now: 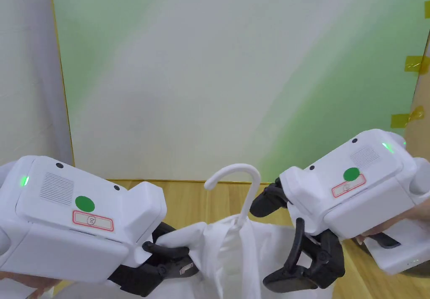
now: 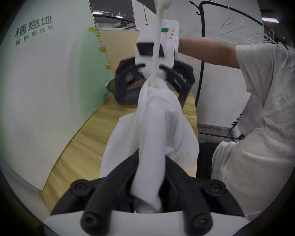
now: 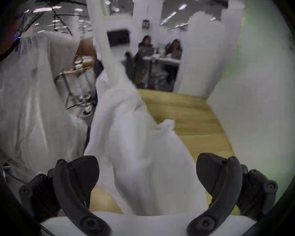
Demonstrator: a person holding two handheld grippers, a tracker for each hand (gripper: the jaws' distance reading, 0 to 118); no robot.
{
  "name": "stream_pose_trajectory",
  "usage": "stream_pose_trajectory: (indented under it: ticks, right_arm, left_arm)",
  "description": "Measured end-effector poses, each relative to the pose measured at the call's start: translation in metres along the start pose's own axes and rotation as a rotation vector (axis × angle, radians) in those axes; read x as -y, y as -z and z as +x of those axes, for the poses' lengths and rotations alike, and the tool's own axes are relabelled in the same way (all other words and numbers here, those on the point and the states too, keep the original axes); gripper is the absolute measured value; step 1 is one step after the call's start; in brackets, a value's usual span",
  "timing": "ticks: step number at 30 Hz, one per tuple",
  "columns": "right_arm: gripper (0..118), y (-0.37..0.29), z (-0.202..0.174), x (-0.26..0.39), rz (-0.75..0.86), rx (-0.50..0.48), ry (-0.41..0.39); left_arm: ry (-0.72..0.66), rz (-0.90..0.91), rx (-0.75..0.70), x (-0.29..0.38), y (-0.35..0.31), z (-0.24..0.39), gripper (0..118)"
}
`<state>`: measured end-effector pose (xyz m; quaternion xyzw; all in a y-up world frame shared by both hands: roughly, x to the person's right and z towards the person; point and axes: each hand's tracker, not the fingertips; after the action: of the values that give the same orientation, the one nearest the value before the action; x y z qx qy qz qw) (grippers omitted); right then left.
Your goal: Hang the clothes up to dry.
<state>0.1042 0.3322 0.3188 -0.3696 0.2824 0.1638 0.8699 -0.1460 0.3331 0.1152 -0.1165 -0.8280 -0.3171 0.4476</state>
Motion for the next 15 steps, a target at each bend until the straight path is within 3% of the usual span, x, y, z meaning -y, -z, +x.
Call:
stream_pose_trajectory:
  ticks: [3,5,7,9,10,13,15]
  right_arm:
    - [112,0.015,0.005,-0.002,-0.021,-0.031,0.005]
    - [98,0.022,0.007,0.001,-0.015,-0.065,0.072]
    - [57,0.028,0.007,0.006,-0.010,-0.108,0.079]
    - [12,0.039,-0.001,0.008,-0.042,-0.077,0.050]
    - [11,0.045,-0.004,0.009,-0.057,-0.070,0.017]
    - [8,0.054,-0.005,0.018,-0.019,-0.042,0.114]
    - [8,0.057,-0.013,0.024,-0.007,-0.037,0.114]
  left_arm:
    - [0.043,-0.021,-0.017,0.008,0.002,0.001,7]
    - [0.006,-0.045,0.025,0.012,0.005,0.000,7]
    - [0.029,-0.043,0.019,0.014,0.007,-0.002,7]
    - [0.044,-0.044,-0.003,0.017,0.013,-0.002,7]
    - [0.014,-0.063,0.029,0.017,0.015,-0.003,7]
    - [0.009,-0.077,0.042,0.026,0.020,-0.003,8]
    - [0.002,-0.081,0.054,0.027,0.021,-0.004,9]
